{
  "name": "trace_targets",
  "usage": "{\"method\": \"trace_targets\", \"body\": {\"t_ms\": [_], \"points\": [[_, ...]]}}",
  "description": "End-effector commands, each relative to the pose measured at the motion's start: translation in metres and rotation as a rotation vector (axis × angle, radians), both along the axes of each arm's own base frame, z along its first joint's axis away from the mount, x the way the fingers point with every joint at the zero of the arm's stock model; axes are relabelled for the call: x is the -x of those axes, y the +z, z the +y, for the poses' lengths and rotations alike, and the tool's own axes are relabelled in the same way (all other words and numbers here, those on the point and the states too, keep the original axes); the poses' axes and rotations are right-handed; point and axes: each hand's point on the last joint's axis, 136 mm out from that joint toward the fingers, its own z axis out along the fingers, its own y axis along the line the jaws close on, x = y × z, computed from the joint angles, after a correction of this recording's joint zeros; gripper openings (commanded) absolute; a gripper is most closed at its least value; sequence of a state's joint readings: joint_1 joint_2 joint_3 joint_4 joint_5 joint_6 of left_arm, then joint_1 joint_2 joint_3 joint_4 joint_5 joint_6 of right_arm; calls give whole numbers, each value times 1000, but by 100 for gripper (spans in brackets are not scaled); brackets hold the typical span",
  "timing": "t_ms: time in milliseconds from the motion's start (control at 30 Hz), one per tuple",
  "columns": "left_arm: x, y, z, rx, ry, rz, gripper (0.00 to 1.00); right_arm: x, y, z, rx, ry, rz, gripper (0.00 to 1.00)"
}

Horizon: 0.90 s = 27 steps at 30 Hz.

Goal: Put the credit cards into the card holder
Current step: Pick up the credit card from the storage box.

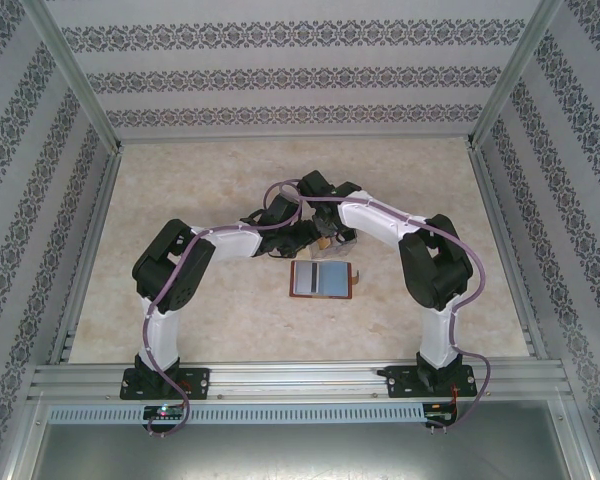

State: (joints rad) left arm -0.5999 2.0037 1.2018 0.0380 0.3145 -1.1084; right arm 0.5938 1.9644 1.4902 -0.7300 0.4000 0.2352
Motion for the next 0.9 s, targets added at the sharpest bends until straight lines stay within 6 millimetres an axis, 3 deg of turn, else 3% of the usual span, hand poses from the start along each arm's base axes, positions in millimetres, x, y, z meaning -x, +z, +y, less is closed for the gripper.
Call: {"method": "trace_targets", "body": {"t_ms": [0,867], "points": [[6,-27,13,-42,27,66,53,-4,19,-10,56,-8,-48,39],[6,-26,10,-29,18,70,52,-2,24,-12,41,-17,-64,19]]}}
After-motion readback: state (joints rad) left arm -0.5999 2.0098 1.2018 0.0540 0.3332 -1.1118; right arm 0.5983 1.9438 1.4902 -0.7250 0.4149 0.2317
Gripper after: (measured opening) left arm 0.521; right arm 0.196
